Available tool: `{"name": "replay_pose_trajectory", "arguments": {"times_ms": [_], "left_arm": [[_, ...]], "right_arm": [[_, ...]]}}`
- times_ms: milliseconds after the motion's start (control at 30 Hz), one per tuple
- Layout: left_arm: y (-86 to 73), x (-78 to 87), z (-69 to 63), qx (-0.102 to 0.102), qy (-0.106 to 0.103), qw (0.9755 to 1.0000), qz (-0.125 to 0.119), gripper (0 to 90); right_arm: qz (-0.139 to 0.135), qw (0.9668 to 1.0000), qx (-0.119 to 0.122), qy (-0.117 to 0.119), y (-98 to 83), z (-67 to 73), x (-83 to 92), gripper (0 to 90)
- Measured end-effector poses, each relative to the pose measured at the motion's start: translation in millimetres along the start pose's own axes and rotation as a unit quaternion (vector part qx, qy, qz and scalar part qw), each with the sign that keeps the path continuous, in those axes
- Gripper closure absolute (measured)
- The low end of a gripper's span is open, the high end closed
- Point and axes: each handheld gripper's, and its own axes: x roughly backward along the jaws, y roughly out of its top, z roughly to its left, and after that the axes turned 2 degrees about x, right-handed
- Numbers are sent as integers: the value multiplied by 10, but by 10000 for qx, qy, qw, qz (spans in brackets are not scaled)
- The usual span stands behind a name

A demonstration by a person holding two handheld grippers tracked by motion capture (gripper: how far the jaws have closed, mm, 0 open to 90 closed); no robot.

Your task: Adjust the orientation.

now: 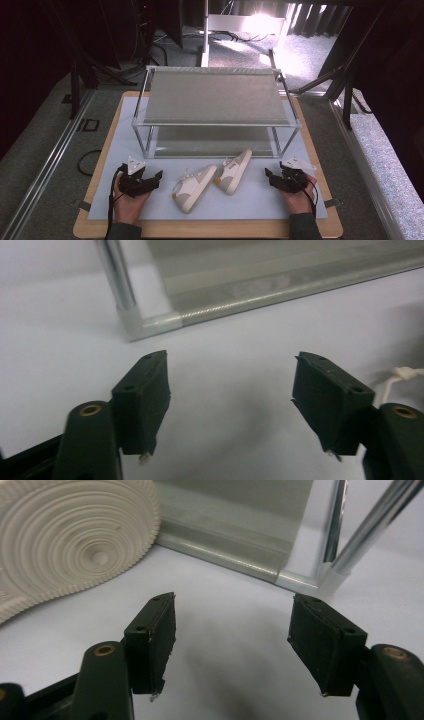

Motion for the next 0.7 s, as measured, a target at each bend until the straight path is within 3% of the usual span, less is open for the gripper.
{"name": "replay_pose_trajectory", "arguments": {"times_ms": [133,400,700], "left_arm": [[8,61,-22,-85,-150,9996,-216,335],[37,103,-69,-170,-356,9989,-255,382],[108,182,-180,-312,-584,9973,-308,410]], "right_arm": [[-44,10000,36,10,17,36,36,364],[-138,9996,206,162,108,153,97,384],[-274,9976,412,492,243,330,152,436]]}}
